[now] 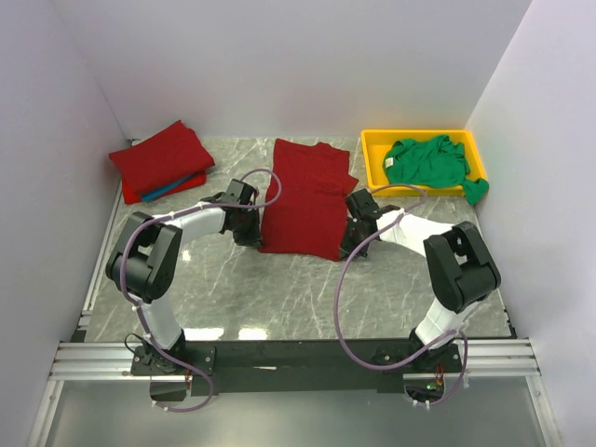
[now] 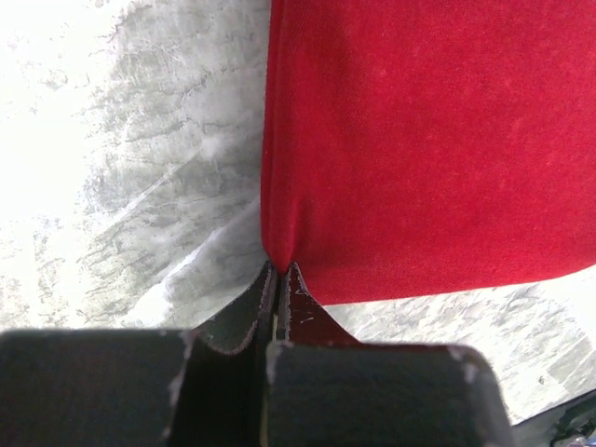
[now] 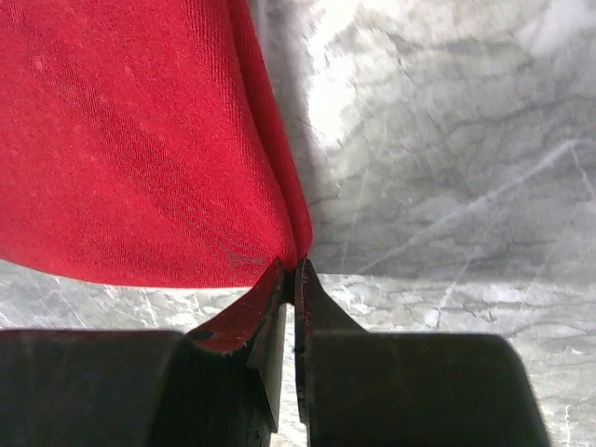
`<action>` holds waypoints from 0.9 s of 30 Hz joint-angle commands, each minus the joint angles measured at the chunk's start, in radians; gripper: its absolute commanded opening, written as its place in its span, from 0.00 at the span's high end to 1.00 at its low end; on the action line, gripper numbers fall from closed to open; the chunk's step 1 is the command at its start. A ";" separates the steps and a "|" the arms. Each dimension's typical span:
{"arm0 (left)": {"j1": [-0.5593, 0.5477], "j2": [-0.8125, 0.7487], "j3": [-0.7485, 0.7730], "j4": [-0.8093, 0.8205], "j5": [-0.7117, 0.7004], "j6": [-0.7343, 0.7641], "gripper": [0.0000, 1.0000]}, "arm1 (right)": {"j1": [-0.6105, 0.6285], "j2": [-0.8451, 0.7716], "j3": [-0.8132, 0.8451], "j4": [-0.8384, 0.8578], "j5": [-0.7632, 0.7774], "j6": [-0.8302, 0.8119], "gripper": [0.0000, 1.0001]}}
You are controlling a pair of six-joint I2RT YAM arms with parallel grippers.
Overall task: Fold and stack the t-shirts
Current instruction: Fold the tshirt
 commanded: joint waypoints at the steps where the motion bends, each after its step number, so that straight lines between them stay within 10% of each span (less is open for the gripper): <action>1: -0.013 -0.009 -0.037 -0.093 -0.062 0.044 0.99 | 0.006 -0.055 -0.057 -0.048 0.040 0.005 1.00; 27: -0.139 -0.617 -0.314 -0.313 -0.047 -0.187 0.99 | 0.408 -0.516 -0.294 -0.293 0.212 0.328 1.00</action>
